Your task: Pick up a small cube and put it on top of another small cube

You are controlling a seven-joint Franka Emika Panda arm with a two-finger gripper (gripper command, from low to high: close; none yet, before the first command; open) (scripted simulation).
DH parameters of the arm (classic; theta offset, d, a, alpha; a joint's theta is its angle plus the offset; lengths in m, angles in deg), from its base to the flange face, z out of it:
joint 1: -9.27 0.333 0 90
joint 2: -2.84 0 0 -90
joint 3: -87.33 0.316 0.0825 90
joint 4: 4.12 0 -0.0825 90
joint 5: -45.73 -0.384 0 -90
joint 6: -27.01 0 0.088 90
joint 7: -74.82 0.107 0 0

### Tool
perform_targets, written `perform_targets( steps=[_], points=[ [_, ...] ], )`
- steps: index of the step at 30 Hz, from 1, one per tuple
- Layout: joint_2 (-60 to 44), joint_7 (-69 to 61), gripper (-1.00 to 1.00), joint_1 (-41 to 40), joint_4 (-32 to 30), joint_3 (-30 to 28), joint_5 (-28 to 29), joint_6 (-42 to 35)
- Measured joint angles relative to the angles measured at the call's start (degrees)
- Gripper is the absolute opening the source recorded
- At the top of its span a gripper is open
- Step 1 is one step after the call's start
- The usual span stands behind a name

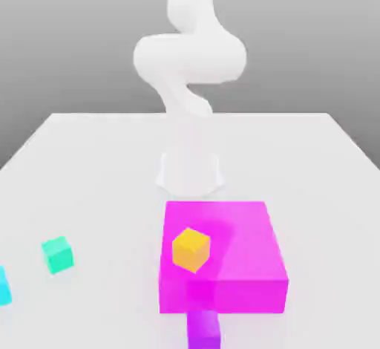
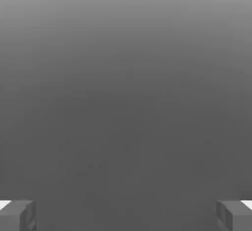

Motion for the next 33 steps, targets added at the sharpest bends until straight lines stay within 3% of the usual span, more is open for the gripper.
perform_targets(
  steps=[13,21,28,29,33],
  points=[
    [-27.25,7.42,0.0,-12.05,-12.78,-9.53,0.61,16.02],
    [-44.17,7.82,0.0,-19.95,-20.5,-14.76,-4.72,25.67],
    [-58.81,0.86,0.0,-27.71,-19.2,-6.05,-14.9,36.35],
    [-60.05,0.38,-1.0,-28.66,-18.94,-4.96,-15.51,37.35],
    [-60.05,0.46,-1.0,-28.68,-18.94,-4.95,-15.44,37.36]
  ],
)
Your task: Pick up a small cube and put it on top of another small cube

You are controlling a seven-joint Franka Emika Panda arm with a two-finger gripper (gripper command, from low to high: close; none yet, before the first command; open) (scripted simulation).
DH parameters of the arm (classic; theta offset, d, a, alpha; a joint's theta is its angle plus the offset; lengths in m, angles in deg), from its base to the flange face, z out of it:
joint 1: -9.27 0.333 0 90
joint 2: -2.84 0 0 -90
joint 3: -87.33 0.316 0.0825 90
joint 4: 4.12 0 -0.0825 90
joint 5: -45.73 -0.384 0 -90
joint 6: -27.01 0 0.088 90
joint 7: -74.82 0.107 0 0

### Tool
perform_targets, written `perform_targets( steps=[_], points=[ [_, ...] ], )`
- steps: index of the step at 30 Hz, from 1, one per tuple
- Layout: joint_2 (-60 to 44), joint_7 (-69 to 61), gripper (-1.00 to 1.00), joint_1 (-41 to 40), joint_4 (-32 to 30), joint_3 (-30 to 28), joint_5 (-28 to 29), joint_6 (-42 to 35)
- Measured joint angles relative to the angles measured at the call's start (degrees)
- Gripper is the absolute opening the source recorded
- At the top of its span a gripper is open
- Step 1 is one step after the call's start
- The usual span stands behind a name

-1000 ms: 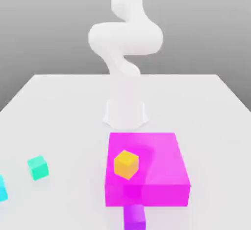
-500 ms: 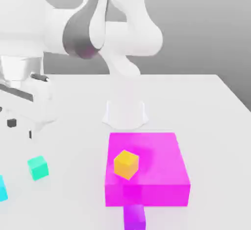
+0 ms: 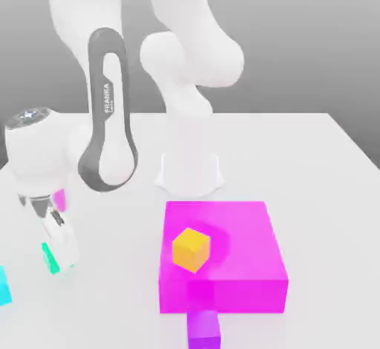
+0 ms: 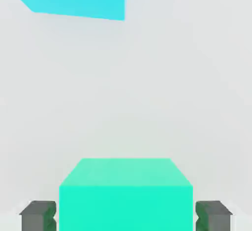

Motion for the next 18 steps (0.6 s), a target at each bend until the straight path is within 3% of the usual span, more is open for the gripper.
perform_targets(
  steps=[4,9,18],
  points=[
    [1.47,0.86,-1.0,0.74,-0.35,-0.98,1.08,-1.14],
    [11.28,6.83,-1.0,3.7,-2.5,-5.7,9.02,-8.66],
    [29.33,8.62,-1.0,20.01,-3.44,3.83,13.04,-25.45]
  ],
)
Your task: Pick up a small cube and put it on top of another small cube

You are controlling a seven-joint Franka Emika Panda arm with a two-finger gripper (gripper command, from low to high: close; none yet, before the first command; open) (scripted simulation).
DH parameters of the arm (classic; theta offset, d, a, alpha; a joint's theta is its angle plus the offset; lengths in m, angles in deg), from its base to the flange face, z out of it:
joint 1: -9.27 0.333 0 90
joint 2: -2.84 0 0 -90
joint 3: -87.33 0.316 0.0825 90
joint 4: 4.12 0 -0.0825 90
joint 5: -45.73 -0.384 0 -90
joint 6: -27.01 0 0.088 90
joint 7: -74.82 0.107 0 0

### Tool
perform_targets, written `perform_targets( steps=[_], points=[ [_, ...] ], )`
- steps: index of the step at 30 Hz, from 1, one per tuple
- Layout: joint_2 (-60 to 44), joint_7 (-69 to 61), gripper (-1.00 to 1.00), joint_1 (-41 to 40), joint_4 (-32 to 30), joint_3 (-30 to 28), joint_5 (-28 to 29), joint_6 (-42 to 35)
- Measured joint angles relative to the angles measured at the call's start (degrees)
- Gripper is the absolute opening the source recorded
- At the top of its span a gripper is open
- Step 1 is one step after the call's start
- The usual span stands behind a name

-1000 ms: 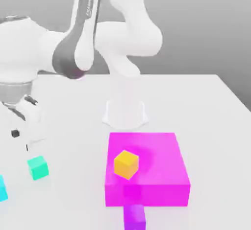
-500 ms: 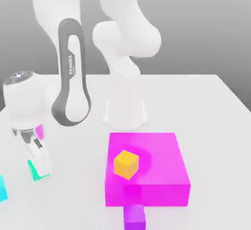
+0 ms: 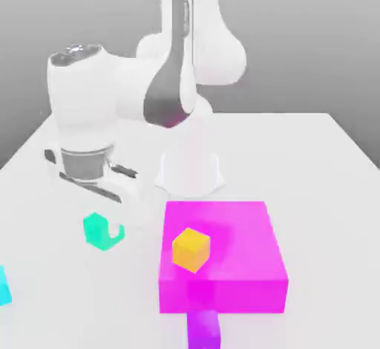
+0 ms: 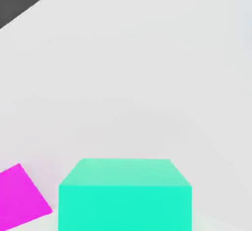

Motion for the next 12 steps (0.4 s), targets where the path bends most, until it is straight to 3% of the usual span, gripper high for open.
perform_targets(
  steps=[4,8,9,12],
  points=[
    [6.66,-0.64,-1.0,6.12,-0.38,5.75,-0.24,-6.29],
    [1.14,-0.38,-1.0,6.95,-1.91,7.08,0.23,0.73],
    [-0.7,-0.26,1.0,6.96,-2.33,7.15,0.39,2.99],
    [-0.7,-0.26,1.0,6.96,-2.33,7.15,0.38,2.99]
  ],
)
